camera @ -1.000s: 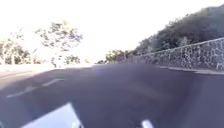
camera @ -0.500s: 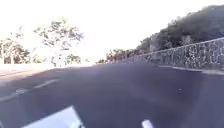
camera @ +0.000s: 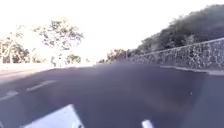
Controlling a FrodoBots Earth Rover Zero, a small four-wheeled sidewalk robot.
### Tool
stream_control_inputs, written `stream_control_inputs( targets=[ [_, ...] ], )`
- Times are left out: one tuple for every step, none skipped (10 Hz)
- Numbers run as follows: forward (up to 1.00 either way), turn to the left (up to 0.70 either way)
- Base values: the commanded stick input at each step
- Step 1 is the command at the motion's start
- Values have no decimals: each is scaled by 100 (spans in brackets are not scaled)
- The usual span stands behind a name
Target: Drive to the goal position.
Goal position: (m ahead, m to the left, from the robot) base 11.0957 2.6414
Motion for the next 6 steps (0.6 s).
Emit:
stream_control_inputs(
  targets=[
    [70, 0],
    [70, 0],
    [70, 0],
    [70, 0],
    [70, 0],
    [70, 0]
  ],
)
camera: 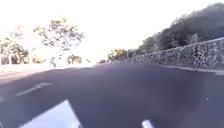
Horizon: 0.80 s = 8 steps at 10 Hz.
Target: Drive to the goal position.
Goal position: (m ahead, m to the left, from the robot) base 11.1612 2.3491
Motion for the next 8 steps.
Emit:
stream_control_inputs(
  targets=[
    [70, 0],
    [70, 0],
    [70, 0],
    [70, 0],
    [70, 0],
    [70, 0],
    [70, 0],
    [70, 0]
  ],
)
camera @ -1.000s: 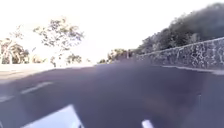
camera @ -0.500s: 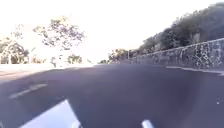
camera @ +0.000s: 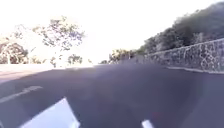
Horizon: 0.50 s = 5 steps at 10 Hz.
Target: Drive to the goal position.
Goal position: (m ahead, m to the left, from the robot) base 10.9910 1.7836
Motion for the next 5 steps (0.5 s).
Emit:
stream_control_inputs(
  targets=[
    [70, 0],
    [70, 0],
    [70, 0],
    [70, 0],
    [70, 0]
  ],
)
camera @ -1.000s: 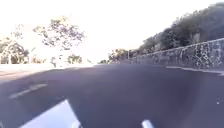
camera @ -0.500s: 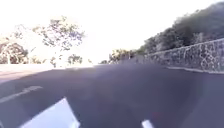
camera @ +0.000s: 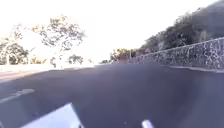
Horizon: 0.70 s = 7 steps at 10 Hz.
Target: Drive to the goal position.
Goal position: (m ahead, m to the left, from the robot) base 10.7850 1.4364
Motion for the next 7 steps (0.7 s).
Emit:
stream_control_inputs(
  targets=[
    [70, 0],
    [70, 0],
    [70, 0],
    [70, 0],
    [70, 0],
    [70, 0],
    [70, 0]
  ],
)
